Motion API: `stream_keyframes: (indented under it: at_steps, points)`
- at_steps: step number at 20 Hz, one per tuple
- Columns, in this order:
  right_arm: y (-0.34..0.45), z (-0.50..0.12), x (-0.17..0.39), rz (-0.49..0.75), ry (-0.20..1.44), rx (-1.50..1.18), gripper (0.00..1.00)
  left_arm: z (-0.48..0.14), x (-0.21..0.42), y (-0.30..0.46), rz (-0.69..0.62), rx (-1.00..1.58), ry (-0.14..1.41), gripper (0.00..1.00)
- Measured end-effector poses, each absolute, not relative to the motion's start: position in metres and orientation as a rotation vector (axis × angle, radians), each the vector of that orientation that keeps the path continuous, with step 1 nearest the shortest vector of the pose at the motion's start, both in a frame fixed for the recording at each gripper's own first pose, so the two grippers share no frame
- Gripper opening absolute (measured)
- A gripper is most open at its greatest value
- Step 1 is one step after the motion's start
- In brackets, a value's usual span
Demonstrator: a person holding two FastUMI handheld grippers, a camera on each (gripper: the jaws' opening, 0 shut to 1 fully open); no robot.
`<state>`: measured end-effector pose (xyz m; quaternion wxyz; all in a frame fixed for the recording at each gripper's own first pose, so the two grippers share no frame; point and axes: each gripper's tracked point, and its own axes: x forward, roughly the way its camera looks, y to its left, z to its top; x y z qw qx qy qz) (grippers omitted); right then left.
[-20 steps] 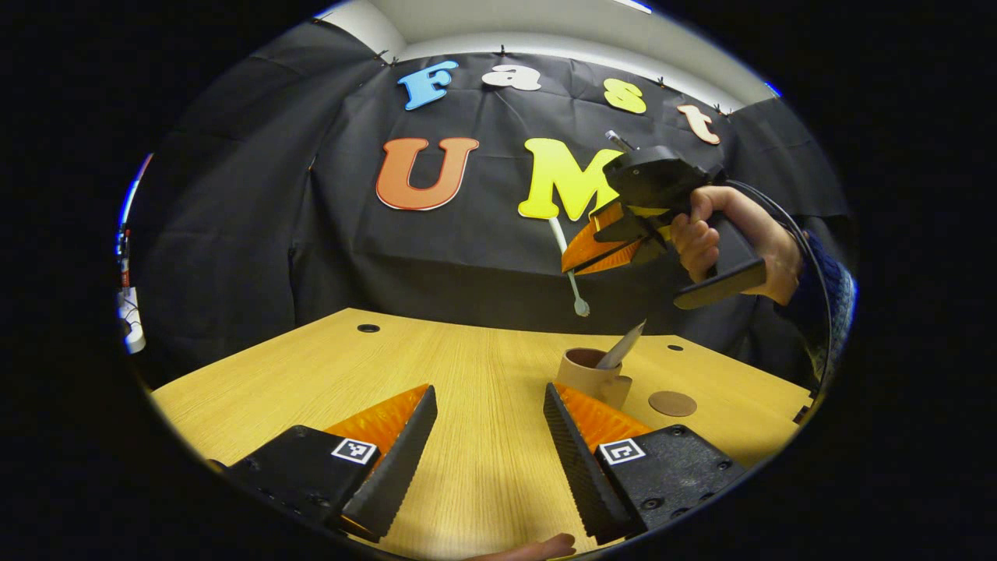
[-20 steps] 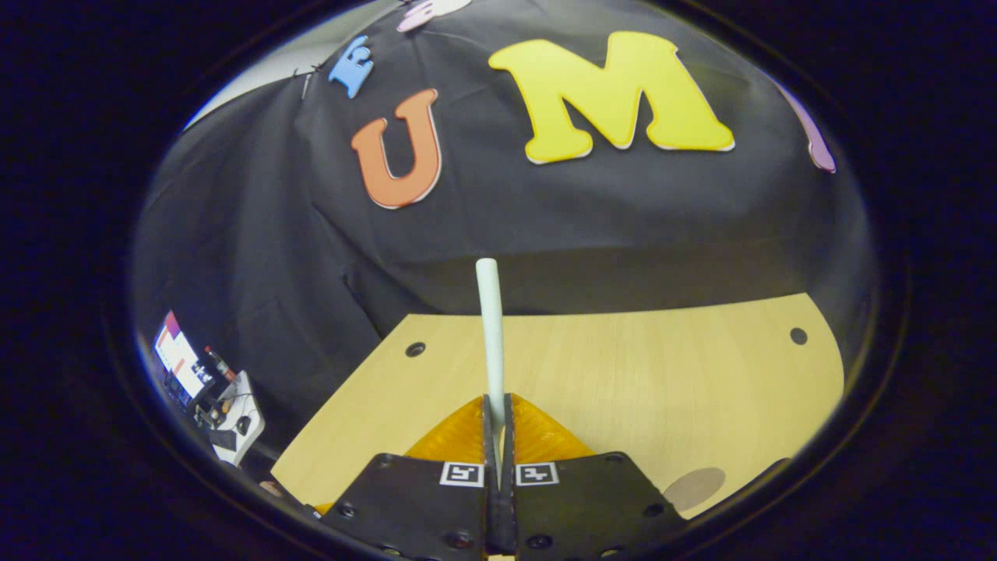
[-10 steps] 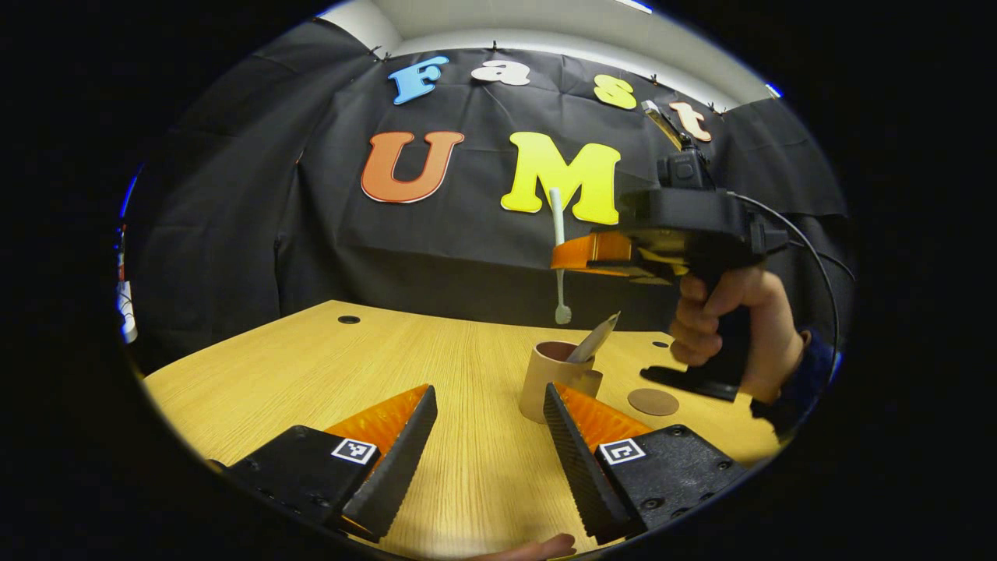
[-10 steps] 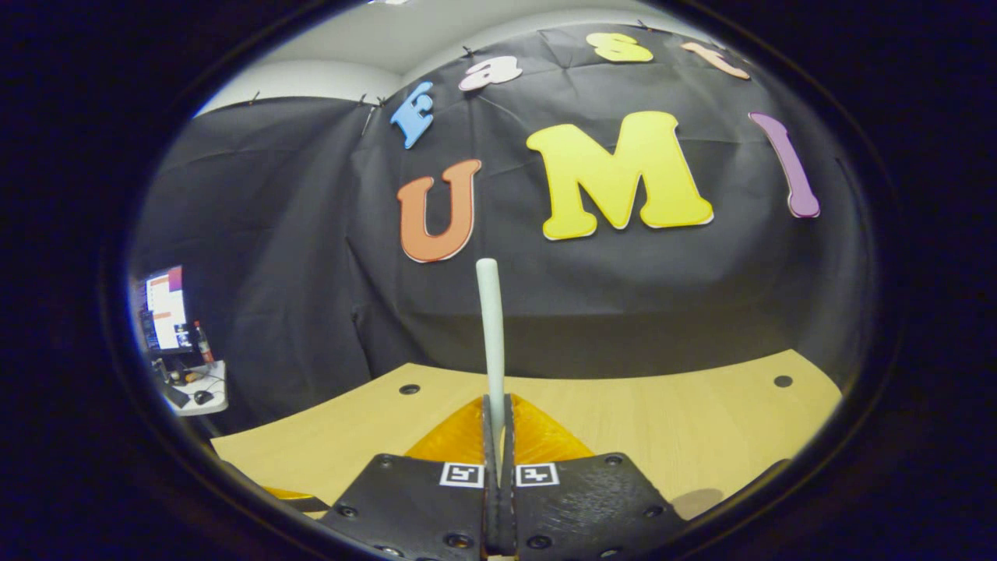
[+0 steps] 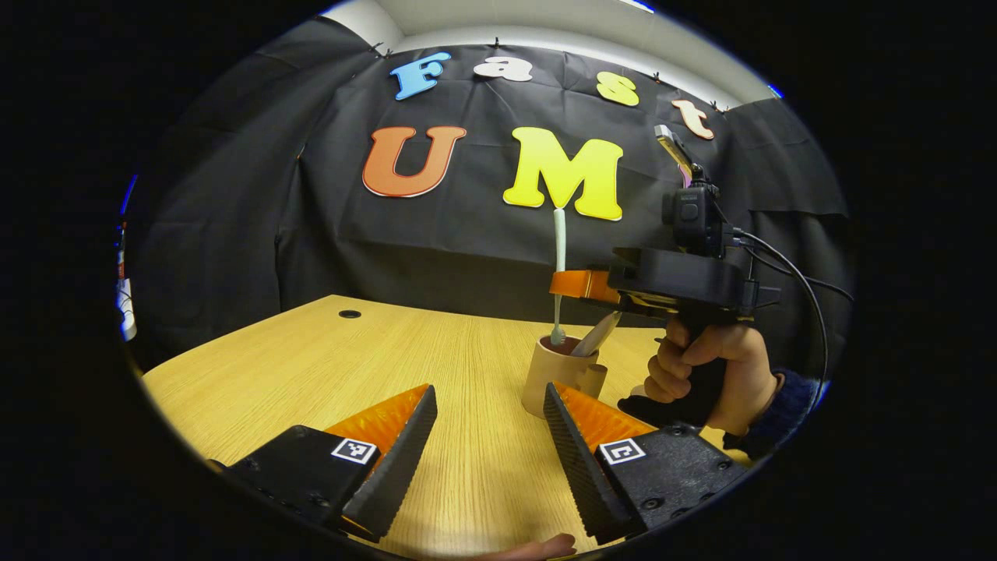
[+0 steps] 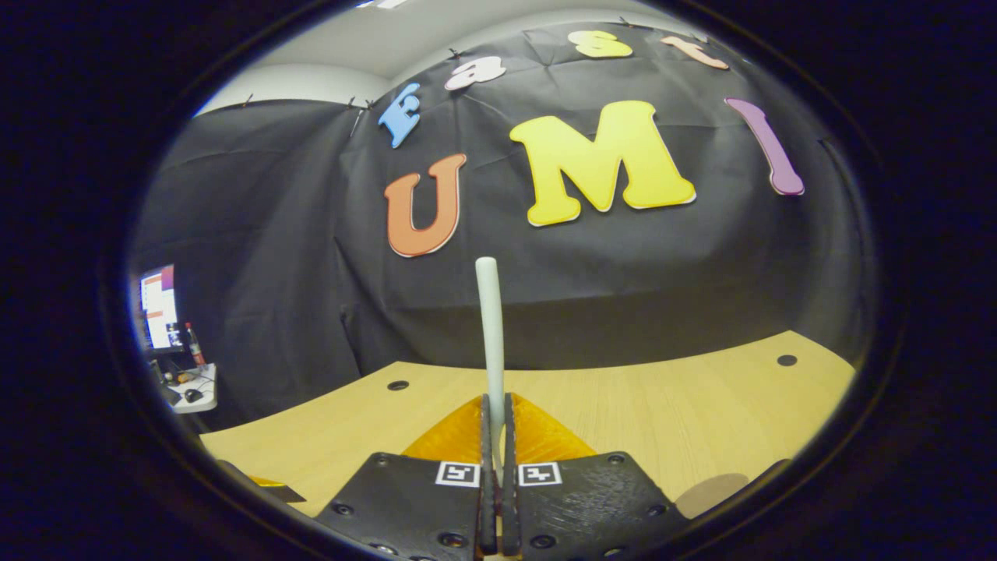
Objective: Put the toothbrush and toothpaste on the desktop into the cup, then pick up the cup and place it on the coaster on the desktop.
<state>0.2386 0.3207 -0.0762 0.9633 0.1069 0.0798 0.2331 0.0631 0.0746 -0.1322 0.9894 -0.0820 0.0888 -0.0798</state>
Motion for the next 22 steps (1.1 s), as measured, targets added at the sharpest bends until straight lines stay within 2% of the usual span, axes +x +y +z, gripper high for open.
stream_keyframes:
  at_steps: [4, 5, 6, 7, 10, 13, 14, 15, 17, 18, 19, 22]
  points:
    - [0.320, -0.074, 0.230, 0.492, 0.141, 0.219, 0.12, -0.139, 0.063, 0.073, -0.160, -0.159, 0.197, 0.88]
    - [0.318, -0.074, 0.231, 0.490, 0.133, 0.200, 0.22, -0.139, 0.063, 0.071, -0.161, -0.159, 0.201, 0.88]
    - [0.317, -0.069, 0.228, 0.496, 0.117, 0.194, 0.22, -0.139, 0.063, 0.070, -0.161, -0.160, 0.203, 0.88]
    - [0.315, -0.065, 0.227, 0.496, 0.102, 0.196, 0.29, -0.140, 0.064, 0.069, -0.164, -0.159, 0.206, 0.88]
    - [0.309, -0.056, 0.226, 0.495, 0.084, 0.224, 0.24, -0.143, 0.063, 0.065, -0.168, -0.163, 0.219, 0.88]
    - [0.298, -0.045, 0.228, 0.489, 0.073, 0.272, 0.34, -0.141, 0.064, 0.060, -0.176, -0.168, 0.223, 0.88]
    - [0.295, -0.043, 0.229, 0.488, 0.070, 0.275, 0.29, -0.141, 0.064, 0.059, -0.176, -0.169, 0.225, 0.88]
    - [0.294, -0.042, 0.230, 0.483, 0.070, 0.274, 0.34, -0.142, 0.064, 0.059, -0.177, -0.170, 0.226, 0.88]
    - [0.290, -0.040, 0.231, 0.484, 0.072, 0.280, 0.30, -0.144, 0.065, 0.057, -0.181, -0.171, 0.230, 0.88]
    - [0.286, -0.038, 0.231, 0.482, 0.072, 0.281, 0.33, -0.143, 0.065, 0.057, -0.182, -0.172, 0.229, 0.88]
    - [0.280, -0.034, 0.231, 0.477, 0.064, 0.284, 0.41, -0.143, 0.065, 0.056, -0.184, -0.173, 0.228, 0.88]
    - [0.264, -0.028, 0.241, 0.462, 0.057, 0.282, 0.42, -0.141, 0.066, 0.054, -0.184, -0.174, 0.219, 0.88]
